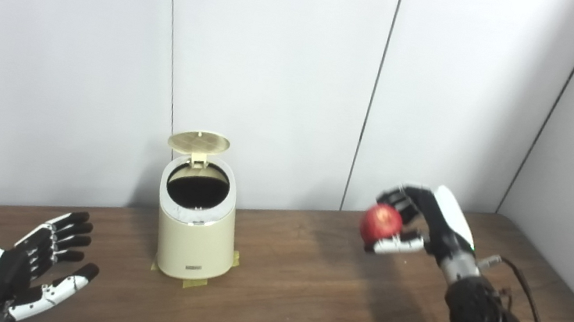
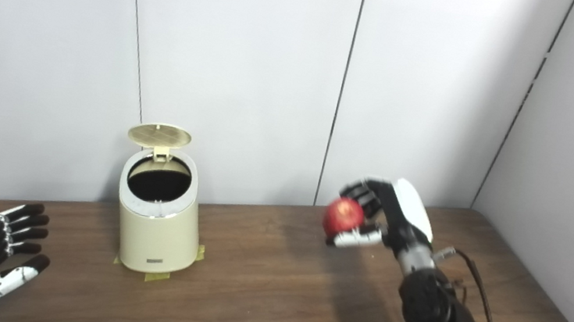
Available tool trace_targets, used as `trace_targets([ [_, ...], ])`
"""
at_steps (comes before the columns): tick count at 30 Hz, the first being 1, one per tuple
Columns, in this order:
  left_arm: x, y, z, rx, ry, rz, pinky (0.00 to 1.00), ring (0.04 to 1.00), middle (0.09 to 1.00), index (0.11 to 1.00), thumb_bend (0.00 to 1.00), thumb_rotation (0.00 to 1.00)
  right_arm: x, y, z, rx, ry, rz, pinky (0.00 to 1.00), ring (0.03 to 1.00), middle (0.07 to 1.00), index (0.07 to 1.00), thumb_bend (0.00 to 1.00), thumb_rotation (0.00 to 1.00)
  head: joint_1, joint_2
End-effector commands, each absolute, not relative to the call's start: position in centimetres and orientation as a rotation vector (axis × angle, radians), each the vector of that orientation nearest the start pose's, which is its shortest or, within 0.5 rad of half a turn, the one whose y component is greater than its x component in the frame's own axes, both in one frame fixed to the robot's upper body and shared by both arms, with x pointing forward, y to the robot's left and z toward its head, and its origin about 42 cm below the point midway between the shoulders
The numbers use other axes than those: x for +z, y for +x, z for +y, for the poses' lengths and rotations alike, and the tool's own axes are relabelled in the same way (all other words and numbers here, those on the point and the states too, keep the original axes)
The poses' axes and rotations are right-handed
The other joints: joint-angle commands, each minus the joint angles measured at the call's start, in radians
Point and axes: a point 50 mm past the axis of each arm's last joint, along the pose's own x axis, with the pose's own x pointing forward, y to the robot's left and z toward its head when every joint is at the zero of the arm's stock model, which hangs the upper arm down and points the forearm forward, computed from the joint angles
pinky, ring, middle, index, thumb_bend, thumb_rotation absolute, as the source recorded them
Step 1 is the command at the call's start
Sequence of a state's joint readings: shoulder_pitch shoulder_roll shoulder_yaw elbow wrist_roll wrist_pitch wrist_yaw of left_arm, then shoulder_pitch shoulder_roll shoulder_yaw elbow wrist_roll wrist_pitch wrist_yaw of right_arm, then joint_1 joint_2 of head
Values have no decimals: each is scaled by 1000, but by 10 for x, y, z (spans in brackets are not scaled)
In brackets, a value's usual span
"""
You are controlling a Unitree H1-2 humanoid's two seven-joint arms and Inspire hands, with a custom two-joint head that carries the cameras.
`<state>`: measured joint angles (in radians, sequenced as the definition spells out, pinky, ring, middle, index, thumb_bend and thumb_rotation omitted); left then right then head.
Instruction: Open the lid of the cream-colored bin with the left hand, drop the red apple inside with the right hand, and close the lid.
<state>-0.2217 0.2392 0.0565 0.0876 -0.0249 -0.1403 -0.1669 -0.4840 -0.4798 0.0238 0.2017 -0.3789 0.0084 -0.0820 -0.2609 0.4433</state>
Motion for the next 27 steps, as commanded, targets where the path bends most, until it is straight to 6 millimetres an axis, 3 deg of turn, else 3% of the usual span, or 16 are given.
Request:
trace_targets([
  [1,181,364,279,-151,251,-355,717,770,800,835,610,194,294,435,-330,-161,-818,-420,485,484,446,518,526,0,13,-1],
  [4,178,365,276,-155,241,-356,715,768,796,827,636,215,308,438,-311,-133,-803,-458,431,450,442,527,522,1,39,-6],
  [12,172,363,266,-143,224,-336,708,760,789,824,701,269,330,455,-271,-72,-753,-519,520,475,453,523,524,2,108,-18],
  [18,170,363,258,-144,203,-339,709,760,784,823,710,269,337,468,-240,-14,-640,-533,374,403,442,529,522,3,161,-22],
  [23,170,362,251,-143,186,-330,710,771,791,829,726,278,338,473,-210,-12,-565,-503,378,399,433,534,520,4,196,-22],
  [25,171,362,248,-144,184,-331,713,776,796,829,731,284,337,474,-203,-10,-534,-499,314,358,428,536,520,3,205,-20],
  [27,171,362,246,-147,177,-337,708,777,794,828,731,280,334,476,-196,8,-504,-501,367,383,429,538,519,1,213,-19],
])
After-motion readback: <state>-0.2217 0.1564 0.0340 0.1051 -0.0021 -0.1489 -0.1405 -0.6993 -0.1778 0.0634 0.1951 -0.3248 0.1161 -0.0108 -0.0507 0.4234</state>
